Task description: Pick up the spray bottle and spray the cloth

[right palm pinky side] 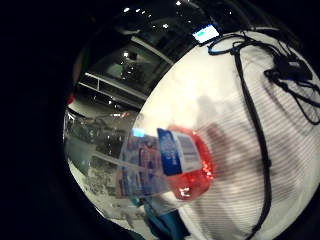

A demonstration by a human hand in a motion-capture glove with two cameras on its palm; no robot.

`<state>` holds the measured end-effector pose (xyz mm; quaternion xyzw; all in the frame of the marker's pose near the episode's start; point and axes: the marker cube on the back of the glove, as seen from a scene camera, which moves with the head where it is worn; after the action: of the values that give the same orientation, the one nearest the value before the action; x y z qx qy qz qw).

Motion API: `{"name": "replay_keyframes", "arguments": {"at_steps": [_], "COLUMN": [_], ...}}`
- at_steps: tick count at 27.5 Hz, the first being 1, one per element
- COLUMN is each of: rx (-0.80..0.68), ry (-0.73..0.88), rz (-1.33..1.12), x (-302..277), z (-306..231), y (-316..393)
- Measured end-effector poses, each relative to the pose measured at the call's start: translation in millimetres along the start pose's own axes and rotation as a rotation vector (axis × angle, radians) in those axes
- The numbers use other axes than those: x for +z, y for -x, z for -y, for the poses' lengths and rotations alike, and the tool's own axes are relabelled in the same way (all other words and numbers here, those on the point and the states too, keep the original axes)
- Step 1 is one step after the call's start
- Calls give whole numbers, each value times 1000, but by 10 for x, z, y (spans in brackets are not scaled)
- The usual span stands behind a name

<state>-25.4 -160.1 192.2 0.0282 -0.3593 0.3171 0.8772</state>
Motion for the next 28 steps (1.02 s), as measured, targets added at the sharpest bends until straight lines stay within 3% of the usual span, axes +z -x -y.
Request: {"name": "replay_keyframes", "arguments": {"at_steps": [20,28], "rx": [66,22], "ry": [77,136], "rz": [65,59], "x": [257,290], "z": [210,431], "y": [266,258]}}
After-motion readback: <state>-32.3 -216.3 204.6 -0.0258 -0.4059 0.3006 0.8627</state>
